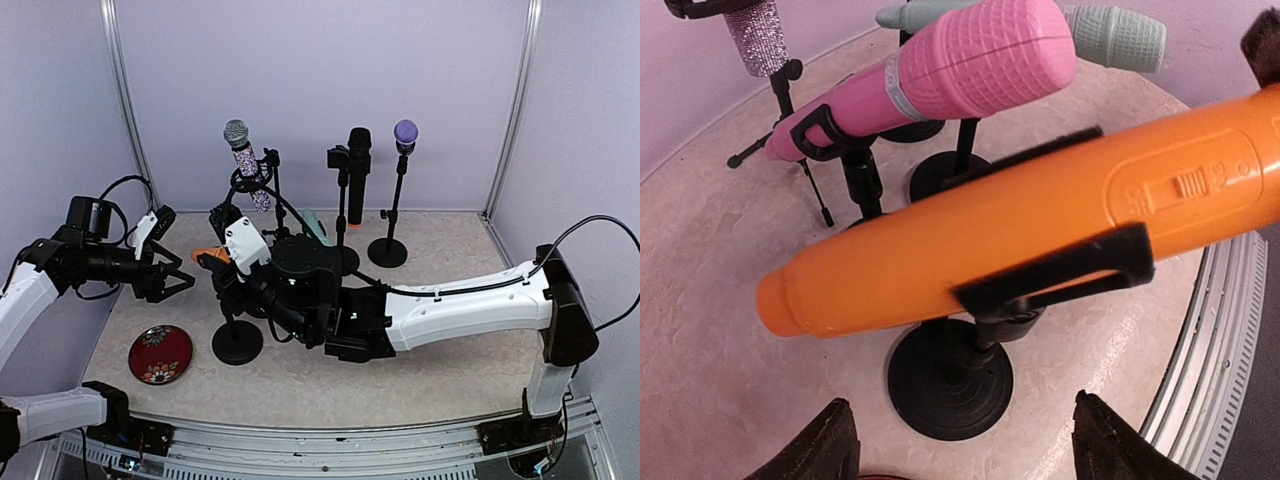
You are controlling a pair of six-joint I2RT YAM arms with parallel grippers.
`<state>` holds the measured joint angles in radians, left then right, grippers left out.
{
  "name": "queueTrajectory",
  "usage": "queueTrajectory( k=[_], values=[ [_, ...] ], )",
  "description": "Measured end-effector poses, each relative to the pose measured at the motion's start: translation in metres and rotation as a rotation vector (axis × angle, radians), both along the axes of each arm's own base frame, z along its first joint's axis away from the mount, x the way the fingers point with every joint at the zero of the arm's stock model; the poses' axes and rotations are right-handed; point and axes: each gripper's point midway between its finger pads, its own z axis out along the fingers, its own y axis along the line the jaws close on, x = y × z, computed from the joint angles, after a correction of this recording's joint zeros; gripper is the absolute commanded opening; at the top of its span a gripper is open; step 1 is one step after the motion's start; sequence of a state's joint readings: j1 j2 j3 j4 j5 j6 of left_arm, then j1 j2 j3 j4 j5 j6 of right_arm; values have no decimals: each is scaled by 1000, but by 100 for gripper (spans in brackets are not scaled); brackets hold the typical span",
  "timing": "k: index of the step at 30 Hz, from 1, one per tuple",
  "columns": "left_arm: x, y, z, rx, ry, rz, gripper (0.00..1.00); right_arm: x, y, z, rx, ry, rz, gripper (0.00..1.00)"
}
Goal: Remove the microphone from the stand
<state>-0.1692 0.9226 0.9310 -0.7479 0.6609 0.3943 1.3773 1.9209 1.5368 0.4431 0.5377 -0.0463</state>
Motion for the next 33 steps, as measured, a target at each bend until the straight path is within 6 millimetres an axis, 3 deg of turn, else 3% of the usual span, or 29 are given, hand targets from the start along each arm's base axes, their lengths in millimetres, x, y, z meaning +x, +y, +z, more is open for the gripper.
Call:
queueTrajectory(
  k=[6, 15, 17, 24, 28, 33],
  values=[
    [0, -8, -14, -11, 28, -25, 56, 12, 14, 0, 26, 8, -67, 0],
    [16, -32, -15, -43, 20, -54, 54, 15, 24, -1, 52, 27, -83, 0],
    [18, -39, -17, -47, 28, -61, 46, 16, 24, -1, 59, 34, -89, 0],
    [36, -41, -25, -40, 5, -10, 0, 22, 20, -4, 67, 59, -123, 0],
    [41, -43, -30, -38, -38, -2, 0, 27, 16, -9, 70, 73, -135, 0],
    [37, -44, -48, -28, -39, 0, 0, 20, 11, -28, 23, 82, -112, 0]
  ],
)
